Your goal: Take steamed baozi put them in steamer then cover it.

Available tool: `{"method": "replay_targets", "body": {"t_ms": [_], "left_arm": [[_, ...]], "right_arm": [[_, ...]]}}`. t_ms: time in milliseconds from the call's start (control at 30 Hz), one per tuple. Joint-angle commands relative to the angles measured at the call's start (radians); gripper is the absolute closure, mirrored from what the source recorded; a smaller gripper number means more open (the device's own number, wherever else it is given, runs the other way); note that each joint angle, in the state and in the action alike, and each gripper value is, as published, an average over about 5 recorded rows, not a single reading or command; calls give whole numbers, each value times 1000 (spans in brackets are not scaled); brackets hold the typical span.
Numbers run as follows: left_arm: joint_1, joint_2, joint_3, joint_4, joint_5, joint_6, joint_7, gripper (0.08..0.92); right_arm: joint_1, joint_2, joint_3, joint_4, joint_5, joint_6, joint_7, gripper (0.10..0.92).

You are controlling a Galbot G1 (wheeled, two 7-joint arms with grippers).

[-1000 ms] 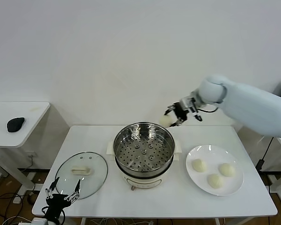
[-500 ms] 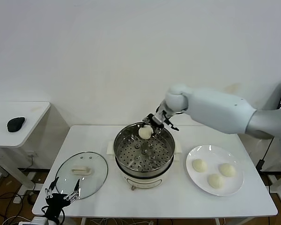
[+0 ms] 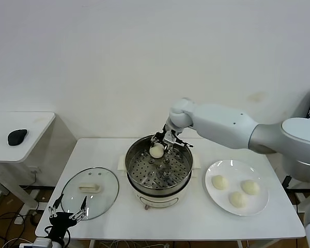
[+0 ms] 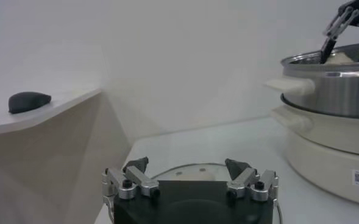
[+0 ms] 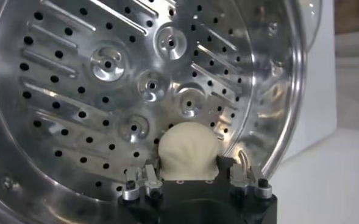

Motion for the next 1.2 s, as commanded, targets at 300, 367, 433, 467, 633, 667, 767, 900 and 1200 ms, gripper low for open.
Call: {"method": "replay_targets", "body": {"t_ms": [300, 367, 433, 467, 633, 667, 767, 900, 1200], "left_arm": [[-5, 7, -10, -16, -9, 9, 0, 177], [-7, 9, -14, -18, -12, 10, 0, 177], [-9, 11, -17, -17, -13, 11, 0, 177], [-11, 12, -19, -16, -14, 11, 1, 177], [-17, 23, -28, -10, -20, 12, 2, 177], [-17, 25, -30, -10, -21, 13, 1, 177], [-17, 30, -31, -15, -22, 14, 1, 177], [-21, 29, -25, -19, -21, 15, 0, 177], [-30, 10, 2, -10, -8, 17, 0, 177]], "right_arm": [[202, -139, -98, 239, 394, -331, -121, 205], [236, -201, -101, 302, 472, -447, -138, 203], [266, -278, -93, 361, 491, -549, -154, 203], [277, -311, -88, 382, 483, -583, -160, 203], [313, -516, -81, 498, 491, -743, -173, 203], [311, -567, -82, 519, 493, -759, -171, 203], [283, -706, -78, 568, 491, -791, -154, 203], [188, -828, -45, 596, 451, -818, -127, 203], [-76, -883, 36, 595, 327, -805, -117, 203]]}}
